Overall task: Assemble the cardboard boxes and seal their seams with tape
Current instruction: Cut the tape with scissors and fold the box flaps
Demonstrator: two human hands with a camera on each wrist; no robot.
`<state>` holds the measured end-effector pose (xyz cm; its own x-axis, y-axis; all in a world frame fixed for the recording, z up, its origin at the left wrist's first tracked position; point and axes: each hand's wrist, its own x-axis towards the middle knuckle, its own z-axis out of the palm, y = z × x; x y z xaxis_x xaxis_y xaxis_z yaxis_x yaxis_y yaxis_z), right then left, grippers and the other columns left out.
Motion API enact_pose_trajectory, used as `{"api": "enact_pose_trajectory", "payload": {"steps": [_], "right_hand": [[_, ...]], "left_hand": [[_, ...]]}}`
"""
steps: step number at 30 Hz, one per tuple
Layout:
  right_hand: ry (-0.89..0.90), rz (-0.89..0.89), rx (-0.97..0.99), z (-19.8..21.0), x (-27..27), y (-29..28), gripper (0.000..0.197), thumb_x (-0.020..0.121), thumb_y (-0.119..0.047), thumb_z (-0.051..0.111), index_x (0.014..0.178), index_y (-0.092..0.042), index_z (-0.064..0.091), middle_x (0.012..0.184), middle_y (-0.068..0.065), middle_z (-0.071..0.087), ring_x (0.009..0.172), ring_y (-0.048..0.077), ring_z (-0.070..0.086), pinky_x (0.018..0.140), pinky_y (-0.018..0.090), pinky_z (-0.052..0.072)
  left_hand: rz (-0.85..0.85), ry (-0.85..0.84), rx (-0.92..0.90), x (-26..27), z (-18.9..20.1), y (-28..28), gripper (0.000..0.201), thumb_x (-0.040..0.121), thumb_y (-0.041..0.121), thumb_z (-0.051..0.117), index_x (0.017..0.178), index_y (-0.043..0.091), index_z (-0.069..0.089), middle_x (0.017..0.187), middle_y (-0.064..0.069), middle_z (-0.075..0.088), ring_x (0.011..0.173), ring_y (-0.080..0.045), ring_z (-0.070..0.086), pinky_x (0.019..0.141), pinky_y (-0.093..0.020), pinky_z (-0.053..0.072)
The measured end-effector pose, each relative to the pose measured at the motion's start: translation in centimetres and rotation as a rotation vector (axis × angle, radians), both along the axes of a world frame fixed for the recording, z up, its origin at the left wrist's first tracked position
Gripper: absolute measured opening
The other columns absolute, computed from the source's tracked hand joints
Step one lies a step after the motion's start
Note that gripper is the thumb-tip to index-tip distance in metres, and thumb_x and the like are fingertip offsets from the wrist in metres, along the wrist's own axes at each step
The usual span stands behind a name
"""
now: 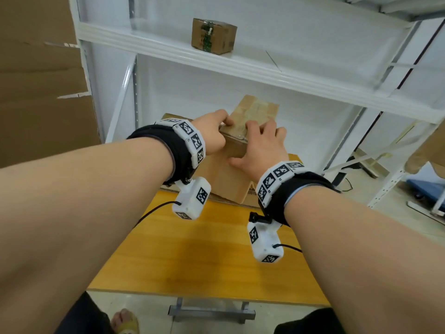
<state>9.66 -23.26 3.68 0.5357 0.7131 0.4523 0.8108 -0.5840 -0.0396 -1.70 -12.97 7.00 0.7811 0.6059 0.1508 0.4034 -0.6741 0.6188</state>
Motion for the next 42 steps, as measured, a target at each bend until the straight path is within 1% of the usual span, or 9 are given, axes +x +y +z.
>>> {"api": "enact_pose_trajectory", "payload": {"steps": [6, 11, 17, 21, 25, 30, 33, 37, 42], "right_hand": [[0.071, 0.063, -0.067, 1.4, 1.0, -1.1, 0.1, 0.065, -0.056, 0.081, 0.145, -0.032, 0.026, 0.131, 0.008, 0.035, 0.121, 0.03, 0.032, 0.103, 0.042, 0.038], [0.148, 0.072, -0.095, 1.8, 1.5, -1.5, 0.101, 0.067, -0.051, 0.083, 0.148, -0.033, 0.026, 0.136, 0.007, 0.033, 0.124, 0.03, 0.03, 0.101, 0.039, 0.038], [0.409, 0.025, 0.054, 4.3, 3.1, -0.6, 0.082, 0.071, -0.086, 0.048, 0.139, -0.04, 0.045, 0.139, 0.009, 0.044, 0.129, 0.035, 0.04, 0.107, 0.05, 0.039], [0.423, 0.08, 0.119, 2.7, 3.2, 0.6, 0.058, 0.079, -0.071, 0.061, 0.128, -0.04, 0.051, 0.132, 0.006, 0.052, 0.121, 0.031, 0.049, 0.101, 0.046, 0.046], [0.478, 0.143, 0.057, 3.6, 3.6, 1.0, 0.054, 0.081, -0.068, 0.063, 0.125, -0.038, 0.055, 0.13, 0.005, 0.057, 0.114, 0.026, 0.058, 0.097, 0.044, 0.051], [0.501, 0.191, -0.051, 4.2, 3.7, 0.2, 0.083, 0.065, -0.083, 0.06, 0.134, -0.036, 0.048, 0.134, 0.006, 0.053, 0.117, 0.026, 0.057, 0.098, 0.045, 0.051], [0.56, 0.219, -0.104, 4.9, 3.8, 0.1, 0.069, 0.078, -0.065, 0.069, 0.137, -0.037, 0.047, 0.128, 0.003, 0.053, 0.112, 0.023, 0.058, 0.098, 0.04, 0.051], [0.791, 0.207, 0.112, 6.0, 4.7, -0.5, 0.045, 0.087, -0.019, 0.069, 0.127, -0.033, 0.055, 0.101, 0.003, 0.065, 0.094, 0.022, 0.065, 0.087, 0.037, 0.057], [0.745, 0.126, 0.295, 3.6, 4.9, -0.3, 0.037, 0.085, -0.036, 0.068, 0.118, -0.034, 0.05, 0.126, 0.011, 0.051, 0.092, 0.024, 0.066, 0.086, 0.042, 0.059]], "left_hand": [[0.006, 0.022, 0.123, 0.7, -1.5, -0.8, 0.087, 0.064, 0.027, 0.086, 0.131, 0.025, 0.031, 0.107, -0.002, 0.056, 0.091, -0.024, 0.059, 0.079, -0.04, 0.053], [0.002, 0.035, 0.209, 1.1, -1.7, -0.6, 0.083, 0.065, 0.024, 0.086, 0.128, 0.022, 0.032, 0.111, -0.004, 0.057, 0.092, -0.025, 0.059, 0.08, -0.042, 0.052], [0.0, 0.074, 0.148, 1.3, -1.1, 0.0, 0.08, 0.067, 0.021, 0.085, 0.123, 0.025, 0.029, 0.096, -0.002, 0.055, 0.074, -0.018, 0.056, 0.058, -0.031, 0.043], [-0.003, -0.032, -0.056, 1.0, -0.7, 0.8, 0.069, 0.07, 0.052, 0.078, 0.122, 0.029, 0.039, 0.102, 0.003, 0.056, 0.084, -0.011, 0.057, 0.066, -0.028, 0.047], [-0.005, 0.0, -0.115, 0.8, -0.3, 1.4, 0.061, 0.074, 0.049, 0.076, 0.122, 0.033, 0.042, 0.104, 0.003, 0.056, 0.088, -0.011, 0.057, 0.071, -0.027, 0.045], [-0.011, 0.062, -0.092, 1.1, 0.2, 1.5, 0.058, 0.079, 0.049, 0.071, 0.126, 0.032, 0.041, 0.106, 0.001, 0.054, 0.092, -0.017, 0.058, 0.078, -0.03, 0.047], [-0.012, 0.09, -0.096, 1.2, 0.4, 1.5, 0.055, 0.079, 0.047, 0.071, 0.124, 0.033, 0.042, 0.111, -0.003, 0.058, 0.096, -0.02, 0.059, 0.086, -0.035, 0.05], [0.025, 0.1, -0.158, 0.8, 1.2, 1.2, 0.033, 0.094, 0.034, 0.057, 0.125, 0.032, 0.045, 0.11, -0.002, 0.059, 0.089, -0.017, 0.058, 0.072, -0.029, 0.044], [0.112, -0.004, -0.248, 1.7, 2.4, -0.2, 0.035, 0.098, 0.041, 0.046, 0.126, 0.02, 0.042, 0.105, -0.002, 0.052, 0.077, -0.013, 0.05, 0.058, -0.025, 0.037]]}}
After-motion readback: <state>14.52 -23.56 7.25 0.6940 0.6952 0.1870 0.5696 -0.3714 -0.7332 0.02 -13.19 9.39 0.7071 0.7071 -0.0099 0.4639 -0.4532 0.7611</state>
